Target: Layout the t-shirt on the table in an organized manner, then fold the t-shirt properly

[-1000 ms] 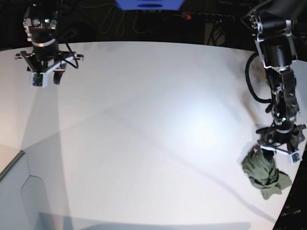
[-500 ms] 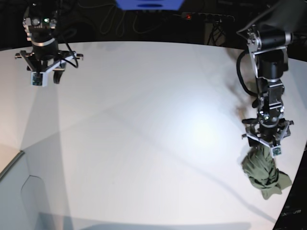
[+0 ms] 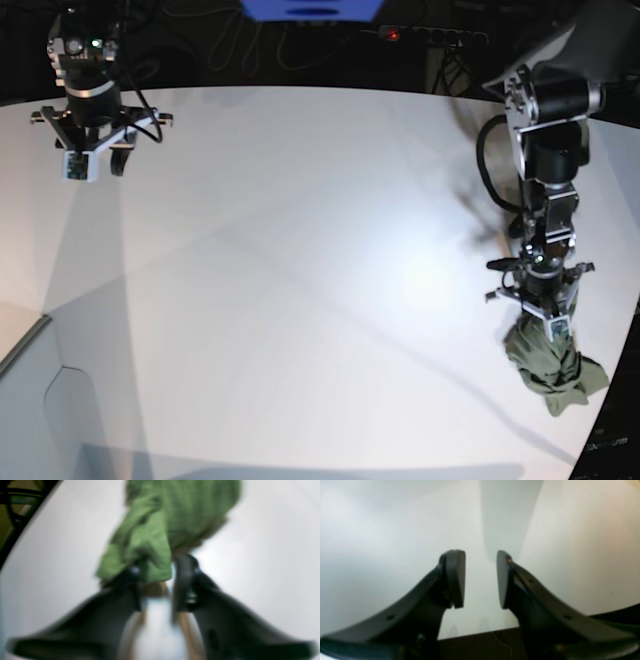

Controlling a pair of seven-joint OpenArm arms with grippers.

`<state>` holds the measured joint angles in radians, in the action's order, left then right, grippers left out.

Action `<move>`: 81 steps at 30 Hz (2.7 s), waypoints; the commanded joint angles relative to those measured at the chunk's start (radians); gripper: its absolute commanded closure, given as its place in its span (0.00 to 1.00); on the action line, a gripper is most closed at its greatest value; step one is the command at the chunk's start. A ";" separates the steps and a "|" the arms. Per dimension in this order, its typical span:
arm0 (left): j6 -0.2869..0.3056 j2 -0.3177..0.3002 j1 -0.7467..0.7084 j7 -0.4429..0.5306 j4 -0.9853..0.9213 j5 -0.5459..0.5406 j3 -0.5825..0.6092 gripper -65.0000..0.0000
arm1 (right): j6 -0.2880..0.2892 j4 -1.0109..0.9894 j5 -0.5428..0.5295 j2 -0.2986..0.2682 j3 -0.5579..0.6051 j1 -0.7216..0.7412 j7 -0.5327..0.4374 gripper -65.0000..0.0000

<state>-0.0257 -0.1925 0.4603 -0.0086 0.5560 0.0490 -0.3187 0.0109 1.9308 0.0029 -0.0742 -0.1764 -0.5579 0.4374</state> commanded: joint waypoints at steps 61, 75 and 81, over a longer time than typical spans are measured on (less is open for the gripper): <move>-0.007 0.044 -0.024 -0.109 0.166 0.216 -0.147 0.39 | 0.002 -0.070 0.003 -0.005 -0.108 0.039 -0.022 0.67; -0.007 0.043 0.051 0.118 -0.093 0.223 -0.264 0.40 | 0.002 -0.070 0.003 -0.009 -0.159 -0.008 -0.022 0.67; -0.007 0.028 0.058 0.167 -0.132 0.216 -0.268 0.75 | 0.002 -0.090 0.003 -0.009 -0.219 -0.009 -0.022 0.67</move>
<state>-0.0299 -0.1520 0.4889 0.1349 0.4076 0.2649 -0.5873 0.0109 1.8278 0.0017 -0.0757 -0.3908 -0.5632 0.4335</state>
